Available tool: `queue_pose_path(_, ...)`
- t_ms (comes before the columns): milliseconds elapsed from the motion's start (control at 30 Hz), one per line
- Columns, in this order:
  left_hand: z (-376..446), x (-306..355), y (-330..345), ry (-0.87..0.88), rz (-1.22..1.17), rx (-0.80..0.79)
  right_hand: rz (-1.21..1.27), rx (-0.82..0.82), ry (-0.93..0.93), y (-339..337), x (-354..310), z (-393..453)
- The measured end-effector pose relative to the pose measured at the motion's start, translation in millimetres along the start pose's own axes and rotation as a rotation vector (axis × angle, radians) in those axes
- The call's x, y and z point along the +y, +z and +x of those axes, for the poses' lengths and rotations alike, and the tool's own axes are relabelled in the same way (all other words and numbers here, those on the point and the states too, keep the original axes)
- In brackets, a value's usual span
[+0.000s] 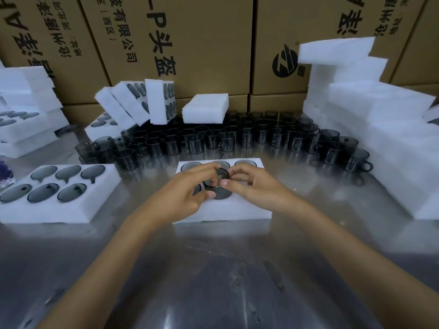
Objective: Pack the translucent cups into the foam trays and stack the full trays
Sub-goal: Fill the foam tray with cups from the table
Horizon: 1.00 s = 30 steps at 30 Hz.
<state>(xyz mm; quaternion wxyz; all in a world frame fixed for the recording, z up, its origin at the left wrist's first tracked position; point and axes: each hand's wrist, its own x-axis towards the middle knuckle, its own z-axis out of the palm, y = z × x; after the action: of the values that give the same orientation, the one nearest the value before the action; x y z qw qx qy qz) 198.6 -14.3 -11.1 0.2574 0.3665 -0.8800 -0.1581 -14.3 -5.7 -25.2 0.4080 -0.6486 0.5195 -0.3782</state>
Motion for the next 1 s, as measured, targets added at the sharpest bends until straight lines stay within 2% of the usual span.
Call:
queue_pose_path(100,1,2,4,0.001,-0.018,-0.008,-0.036,-0.013,-0.056,-2,2,-2)
queue_pose_path(167,1,2,10,-0.063,-0.035,0.005,-0.115,-0.015,-0.101,-3,4,-3)
queue_pose_path(267,-3,-3,14,-0.208,-0.122,0.073,-0.272,0.011,-0.138,-2,5,-6)
queue_pose_path(367,-8,-4,19,-0.212,-0.263,0.09,-0.486,0.068,-0.187,-3,9,-9)
queue_pose_path(433,-9,-5,27,-0.219,-0.258,0.114,-0.581,0.077,-0.194,-3,12,-10)
queue_pose_path(567,-4,-6,30,-0.233,-0.176,0.146,-0.629,0.039,-0.192,-4,13,-6)
queue_pose_path(667,0,-7,27,-0.217,-0.169,0.087,-0.683,0.016,-0.198,-7,11,-3)
queue_pose_path(800,4,-7,25,-0.206,-0.011,0.022,-0.719,-0.036,-0.206,-11,6,0)
queue_pose_path(900,4,-8,23,-0.212,0.06,0.031,-0.669,-0.082,-0.182,-15,6,4)
queue_pose_path(1000,2,-11,20,-0.233,-0.019,0.099,-0.555,-0.053,-0.113,-15,-2,22)
